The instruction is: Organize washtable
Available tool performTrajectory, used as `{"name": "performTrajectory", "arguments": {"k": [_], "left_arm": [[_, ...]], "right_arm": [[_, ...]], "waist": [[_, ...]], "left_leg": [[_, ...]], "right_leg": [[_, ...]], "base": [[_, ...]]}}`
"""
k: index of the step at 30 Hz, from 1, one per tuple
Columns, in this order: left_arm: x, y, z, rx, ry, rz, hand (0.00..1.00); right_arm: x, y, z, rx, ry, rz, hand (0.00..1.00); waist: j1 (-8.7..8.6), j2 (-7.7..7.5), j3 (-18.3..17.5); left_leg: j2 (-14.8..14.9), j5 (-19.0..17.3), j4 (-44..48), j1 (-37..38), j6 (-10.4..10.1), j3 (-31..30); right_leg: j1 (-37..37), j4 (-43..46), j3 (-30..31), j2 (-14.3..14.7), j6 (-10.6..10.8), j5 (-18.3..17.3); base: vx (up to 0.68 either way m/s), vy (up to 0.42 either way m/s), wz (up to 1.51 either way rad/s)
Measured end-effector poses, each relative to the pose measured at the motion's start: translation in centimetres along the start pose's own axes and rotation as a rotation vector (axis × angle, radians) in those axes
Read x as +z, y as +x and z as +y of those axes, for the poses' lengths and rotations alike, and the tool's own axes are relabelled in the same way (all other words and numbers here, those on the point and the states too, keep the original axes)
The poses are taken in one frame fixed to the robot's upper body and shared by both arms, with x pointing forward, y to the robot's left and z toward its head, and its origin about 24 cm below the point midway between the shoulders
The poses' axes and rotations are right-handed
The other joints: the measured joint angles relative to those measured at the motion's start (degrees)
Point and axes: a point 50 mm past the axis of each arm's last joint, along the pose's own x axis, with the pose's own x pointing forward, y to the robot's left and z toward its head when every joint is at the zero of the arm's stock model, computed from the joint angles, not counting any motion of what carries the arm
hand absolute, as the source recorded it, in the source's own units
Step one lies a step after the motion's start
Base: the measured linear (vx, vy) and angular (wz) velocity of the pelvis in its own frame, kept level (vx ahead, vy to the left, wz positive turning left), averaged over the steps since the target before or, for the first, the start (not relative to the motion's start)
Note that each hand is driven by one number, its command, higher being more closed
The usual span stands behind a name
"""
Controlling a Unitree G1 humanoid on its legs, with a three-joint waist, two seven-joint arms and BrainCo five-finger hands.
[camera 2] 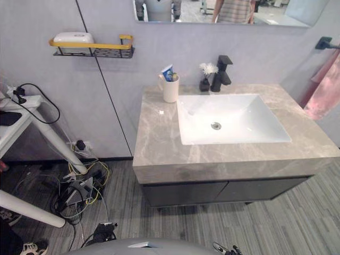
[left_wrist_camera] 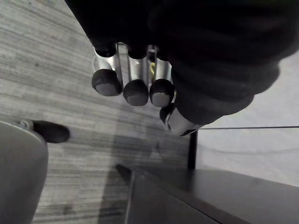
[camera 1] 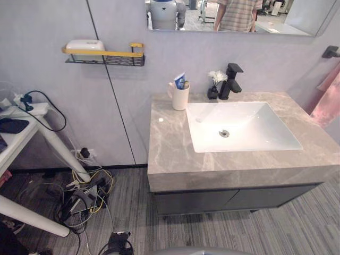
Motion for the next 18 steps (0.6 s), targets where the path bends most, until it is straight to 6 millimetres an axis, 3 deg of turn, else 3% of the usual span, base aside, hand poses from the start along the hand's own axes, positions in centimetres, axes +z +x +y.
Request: {"name": "performTrajectory", "arguments": {"k": [1, 2, 6, 13, 18], "left_arm": [[-0.3, 0.1, 0.0, 0.001, -0.006, 0.022, 1.00], [-0.6, 0.2, 0.1, -0.004, -0.020, 0.052, 0.00], [-2.2, -0.1, 1.0, -0.011, -0.095, 0.143, 0.00], [-4.2, -0.7, 1.8, -0.026, -0.081, 0.216, 0.00], [-4.4, -0.7, 1.9, -0.042, -0.017, 0.221, 0.00]], "right_arm": [[0.1, 0.1, 0.1, 0.002, -0.012, 0.000, 0.00], [0.2, 0.1, 0.1, 0.004, -0.020, 0.002, 0.00], [0.0, 0.1, 0.1, 0.003, -0.019, 0.020, 0.00], [-0.3, 0.1, -0.3, -0.006, 0.004, 0.042, 0.00], [-0.3, 0.2, -0.2, -0.001, 0.001, 0.046, 0.00]], "waist": [[-0.16, 0.05, 0.02], [-0.25, 0.04, 0.04], [-0.54, 0.12, 0.09], [-0.54, 0.07, 0.44], [-1.03, 0.10, 0.51]], "left_leg": [[-0.10, -0.11, -0.05, 0.37, 0.09, 0.09], [-0.20, -0.19, -0.20, 0.75, 0.18, 0.32], [-0.32, -0.26, -0.53, 1.18, 0.31, 0.43], [-0.34, -0.43, -1.90, 2.72, 0.03, 0.25], [-0.33, -0.31, -1.74, 3.49, 0.36, 0.12]], "right_leg": [[0.22, 0.00, 0.18, -0.08, 0.04, -0.04], [0.36, 0.00, 0.40, -0.19, 0.12, -0.11], [0.12, 0.78, 0.45, -0.38, 0.38, -0.98], [0.33, 1.88, 0.15, -0.54, 0.57, -2.44], [1.25, 1.89, 0.03, -0.51, 0.74, -2.31]], "base": [[0.03, 0.024, -0.13], [0.01, 0.029, -0.11], [0.00, 0.007, -0.02], [0.00, 0.002, 0.01], [0.03, -0.009, 0.01]]}}
